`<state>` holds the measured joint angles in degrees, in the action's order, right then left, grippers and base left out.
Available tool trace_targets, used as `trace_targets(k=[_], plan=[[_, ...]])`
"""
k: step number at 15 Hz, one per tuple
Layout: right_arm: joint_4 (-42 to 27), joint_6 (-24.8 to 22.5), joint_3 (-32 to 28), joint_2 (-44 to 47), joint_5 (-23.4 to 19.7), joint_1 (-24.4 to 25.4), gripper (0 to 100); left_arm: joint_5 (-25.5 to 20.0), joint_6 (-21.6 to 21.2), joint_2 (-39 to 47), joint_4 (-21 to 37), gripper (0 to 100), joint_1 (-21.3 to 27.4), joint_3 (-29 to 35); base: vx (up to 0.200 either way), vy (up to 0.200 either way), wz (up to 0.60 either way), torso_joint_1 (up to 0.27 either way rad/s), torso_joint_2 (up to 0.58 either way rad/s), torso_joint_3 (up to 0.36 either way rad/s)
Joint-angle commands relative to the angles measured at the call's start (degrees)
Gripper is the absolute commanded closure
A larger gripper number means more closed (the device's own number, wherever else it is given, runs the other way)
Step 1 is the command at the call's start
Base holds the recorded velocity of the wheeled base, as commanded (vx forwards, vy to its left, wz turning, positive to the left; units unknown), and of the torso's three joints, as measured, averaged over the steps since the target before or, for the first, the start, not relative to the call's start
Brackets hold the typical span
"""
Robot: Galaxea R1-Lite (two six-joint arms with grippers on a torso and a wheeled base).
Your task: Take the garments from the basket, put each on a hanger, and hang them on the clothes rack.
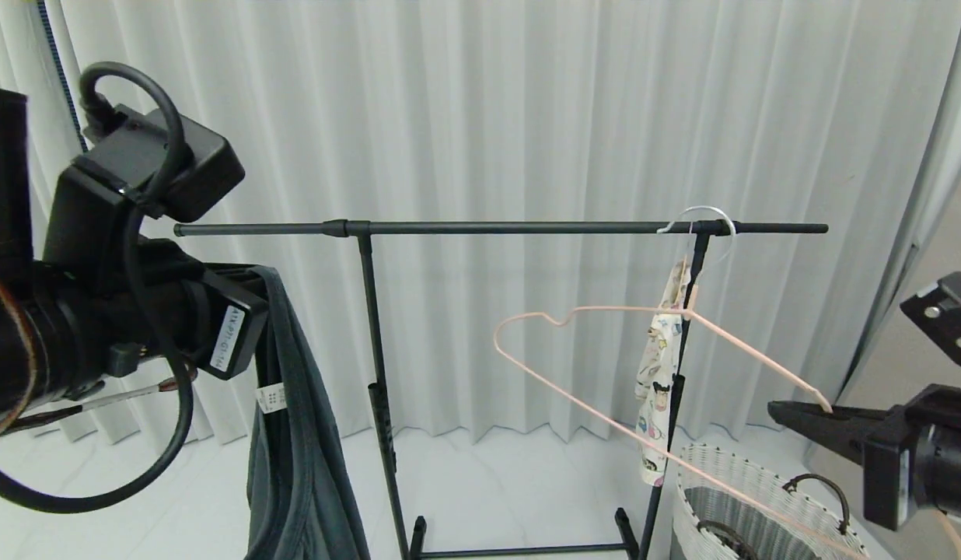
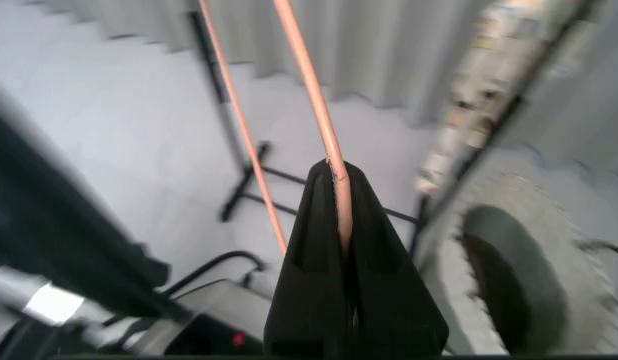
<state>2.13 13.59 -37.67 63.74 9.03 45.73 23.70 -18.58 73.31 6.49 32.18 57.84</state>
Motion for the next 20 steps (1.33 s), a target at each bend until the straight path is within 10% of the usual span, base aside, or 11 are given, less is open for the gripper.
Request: trace_targets(k=[1,5,20], plan=[[0.15,1.26,3.04,-5.82,-0.77,7.45,100,0.74,4.43,6.49,0.02,100,-0.02,2.1,0.0,0.0,0.0,0.0,0.0,0.0],[4.02,4.07,3.3,-5.3,-0.68,16.68,100,2.93,20.07,15.37,0.37,100,2.89,8.25,0.0,0.0,0.0,0.0,0.0,0.0],[16.15,3.63,2.95,6.48,0.63,13.34,100,5.39,21.04,15.81,0.19,100,3.06,10.53,0.0,0.0,0.0,0.0,0.0,0.0]])
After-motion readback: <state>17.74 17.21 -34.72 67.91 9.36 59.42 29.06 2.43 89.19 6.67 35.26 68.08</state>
